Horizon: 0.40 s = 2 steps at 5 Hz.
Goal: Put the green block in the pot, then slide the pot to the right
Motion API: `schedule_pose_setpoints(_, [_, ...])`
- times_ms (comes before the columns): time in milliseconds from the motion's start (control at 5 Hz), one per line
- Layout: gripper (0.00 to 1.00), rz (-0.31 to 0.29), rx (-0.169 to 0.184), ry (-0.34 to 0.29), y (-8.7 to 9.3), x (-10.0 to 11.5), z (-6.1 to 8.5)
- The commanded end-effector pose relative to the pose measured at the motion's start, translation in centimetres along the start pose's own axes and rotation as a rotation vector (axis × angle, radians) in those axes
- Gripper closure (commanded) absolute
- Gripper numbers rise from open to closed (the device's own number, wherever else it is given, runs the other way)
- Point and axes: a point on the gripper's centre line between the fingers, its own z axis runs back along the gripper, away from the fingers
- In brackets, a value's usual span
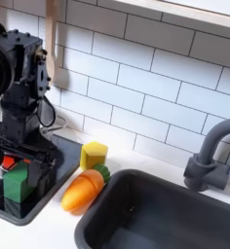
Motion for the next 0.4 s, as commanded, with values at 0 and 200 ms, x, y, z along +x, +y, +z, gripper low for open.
schedule_pose_setpoints(0, [0.0,-0.014,-0.013,0.018,-0.13,0.27,-0.99])
schedule_pose_setpoints(200, [0.0,-0.024,-0.017,0.031,-0.25,0.4,-1.51])
